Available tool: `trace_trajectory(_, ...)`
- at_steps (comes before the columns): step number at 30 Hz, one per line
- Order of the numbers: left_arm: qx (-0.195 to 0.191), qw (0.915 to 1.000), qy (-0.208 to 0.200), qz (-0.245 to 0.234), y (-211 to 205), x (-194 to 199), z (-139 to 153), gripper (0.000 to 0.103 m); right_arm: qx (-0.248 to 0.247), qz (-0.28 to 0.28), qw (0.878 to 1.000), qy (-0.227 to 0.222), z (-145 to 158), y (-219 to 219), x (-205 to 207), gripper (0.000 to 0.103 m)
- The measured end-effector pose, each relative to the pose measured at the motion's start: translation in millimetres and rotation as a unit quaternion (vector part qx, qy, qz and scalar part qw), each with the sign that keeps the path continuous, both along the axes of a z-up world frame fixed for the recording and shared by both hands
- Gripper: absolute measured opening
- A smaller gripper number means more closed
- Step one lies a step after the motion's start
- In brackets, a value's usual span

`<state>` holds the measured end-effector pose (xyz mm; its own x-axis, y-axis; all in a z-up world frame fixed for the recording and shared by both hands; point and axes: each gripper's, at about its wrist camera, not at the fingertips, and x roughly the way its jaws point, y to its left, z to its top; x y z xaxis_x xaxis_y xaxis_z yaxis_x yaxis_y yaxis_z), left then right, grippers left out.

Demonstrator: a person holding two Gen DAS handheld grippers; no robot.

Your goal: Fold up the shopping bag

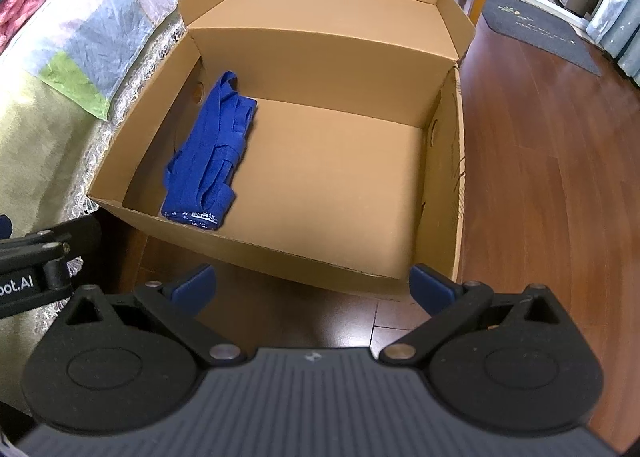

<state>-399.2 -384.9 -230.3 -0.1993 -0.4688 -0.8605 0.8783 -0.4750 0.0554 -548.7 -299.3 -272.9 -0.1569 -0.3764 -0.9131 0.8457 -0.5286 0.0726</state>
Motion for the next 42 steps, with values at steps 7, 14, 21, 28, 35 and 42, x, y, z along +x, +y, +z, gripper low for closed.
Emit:
trace_trajectory(7,0.005,0.9999,-0.003,-0.016,-0.4,-5.6,-3.5,0.101,0.010,-0.001,1.000,0.010,-1.1,1.6,-2.6,0.102)
trace_trajectory(14,0.003,0.9995,-0.003,-0.032,3.5,-12.4,-4.8,0.101,0.014,-0.008,1.000,0.014,-1.4,2.9,-8.8,0.102)
trace_trajectory(21,0.012,0.9996,-0.009,-0.024,1.3,-13.3,-7.2,0.101,0.017,-0.006,1.000,0.014,-4.0,6.1,-8.5,0.102)
trace_trajectory(28,0.008,0.9996,-0.015,-0.023,2.0,-14.6,-7.6,0.101,0.014,-0.003,1.000,0.014,-3.8,8.5,-8.0,0.102)
trace_trajectory(35,0.003,0.9993,-0.019,-0.032,4.3,-17.7,-7.9,0.101,0.012,-0.007,1.000,0.012,-3.8,12.0,-10.4,0.102)
trace_trajectory(42,0.005,0.9994,-0.018,-0.030,4.2,-17.0,-8.4,0.101,0.010,-0.006,1.000,0.011,-3.1,12.4,-11.4,0.102)
